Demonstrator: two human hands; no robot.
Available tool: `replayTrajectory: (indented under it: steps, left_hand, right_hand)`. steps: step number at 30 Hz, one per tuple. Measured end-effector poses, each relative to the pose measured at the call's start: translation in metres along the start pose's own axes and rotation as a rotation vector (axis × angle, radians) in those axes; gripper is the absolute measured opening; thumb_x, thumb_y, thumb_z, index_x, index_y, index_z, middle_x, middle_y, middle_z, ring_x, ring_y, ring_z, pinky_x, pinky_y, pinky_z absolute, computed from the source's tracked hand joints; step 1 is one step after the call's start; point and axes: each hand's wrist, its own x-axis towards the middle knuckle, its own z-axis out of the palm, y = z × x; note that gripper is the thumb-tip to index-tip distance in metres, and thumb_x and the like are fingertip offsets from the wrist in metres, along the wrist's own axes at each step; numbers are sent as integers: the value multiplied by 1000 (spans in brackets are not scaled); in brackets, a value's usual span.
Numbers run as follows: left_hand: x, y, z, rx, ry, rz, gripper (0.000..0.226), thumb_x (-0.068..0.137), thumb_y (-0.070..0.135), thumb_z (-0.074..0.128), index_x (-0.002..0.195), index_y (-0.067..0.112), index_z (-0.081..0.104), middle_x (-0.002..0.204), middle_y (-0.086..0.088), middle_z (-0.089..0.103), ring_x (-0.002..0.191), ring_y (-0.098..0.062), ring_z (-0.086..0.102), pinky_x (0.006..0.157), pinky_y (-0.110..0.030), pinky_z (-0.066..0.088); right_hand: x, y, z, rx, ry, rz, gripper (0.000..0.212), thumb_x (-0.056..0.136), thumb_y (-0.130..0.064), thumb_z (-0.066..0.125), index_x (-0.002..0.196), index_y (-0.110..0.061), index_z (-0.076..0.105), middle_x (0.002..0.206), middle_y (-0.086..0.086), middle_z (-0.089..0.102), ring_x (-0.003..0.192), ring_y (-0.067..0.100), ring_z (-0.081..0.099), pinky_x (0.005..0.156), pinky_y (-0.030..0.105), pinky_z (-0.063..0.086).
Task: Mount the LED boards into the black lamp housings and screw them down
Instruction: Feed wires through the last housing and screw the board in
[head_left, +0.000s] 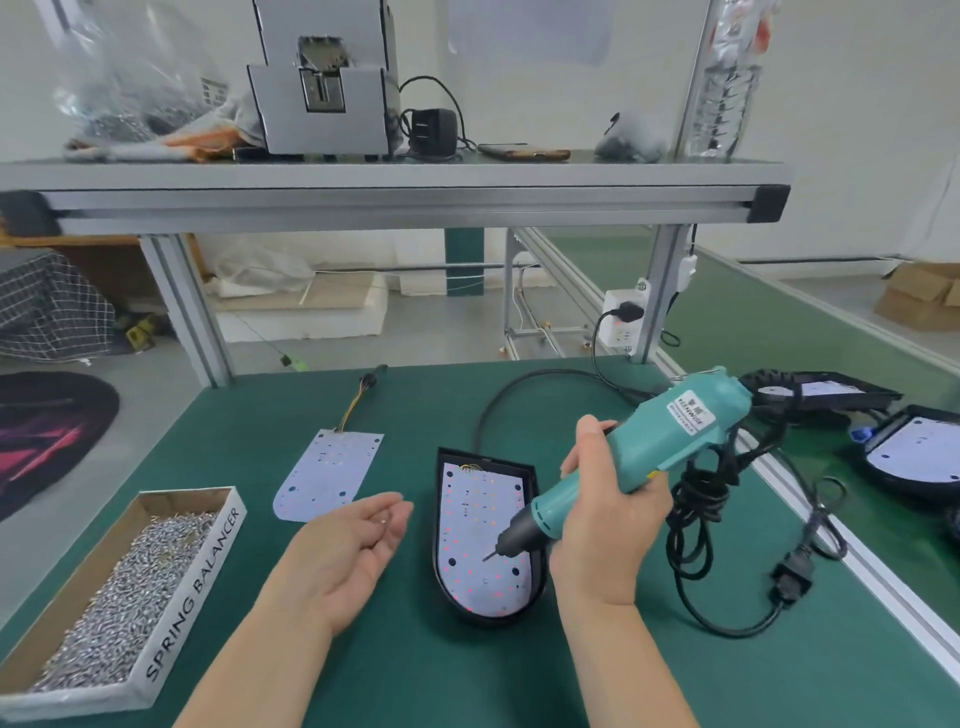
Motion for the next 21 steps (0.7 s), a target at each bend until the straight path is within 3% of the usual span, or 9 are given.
replayTrajectory:
  steps: [5, 10, 15, 21]
  left_hand:
    - [-15, -4, 13, -26, -143, -14, 19, 94, -18, 47, 106, -14, 61, 90, -22, 75, 71, -17, 75, 58, -18, 58]
    - [-26, -9, 24, -1, -197, -30, 17, 95, -14, 48, 103, -15, 63, 83, -22, 72, 65, -17, 72, 55, -18, 57]
    - [-34, -15, 31, -13, -270, -90, 15, 95, -4, 53, 102, -11, 63, 77, -19, 67, 59, -16, 66, 50, -17, 54]
    - [-39, -20, 40, -58, -285, -195, 15, 75, 6, 68, 81, -6, 74, 73, -14, 64, 53, -12, 59, 43, -15, 50]
  right_hand:
    - [8, -14, 12, 95, 29, 5, 22, 83, -21, 70, 64, -31, 62, 57, -5, 50, 54, 13, 47, 53, 21, 42]
    - [11, -28, 24, 177, 14, -8, 34, 87, -19, 67, 58, -36, 64, 55, -11, 50, 54, 12, 46, 54, 24, 40]
    - [12, -32, 34, 222, 18, 2, 32, 85, -20, 68, 58, -36, 66, 54, -12, 51, 51, 11, 47, 54, 23, 41]
    - [10, -31, 36, 214, 5, -9, 33, 86, -19, 68, 58, -35, 64, 54, -14, 51, 53, 12, 47, 55, 25, 40]
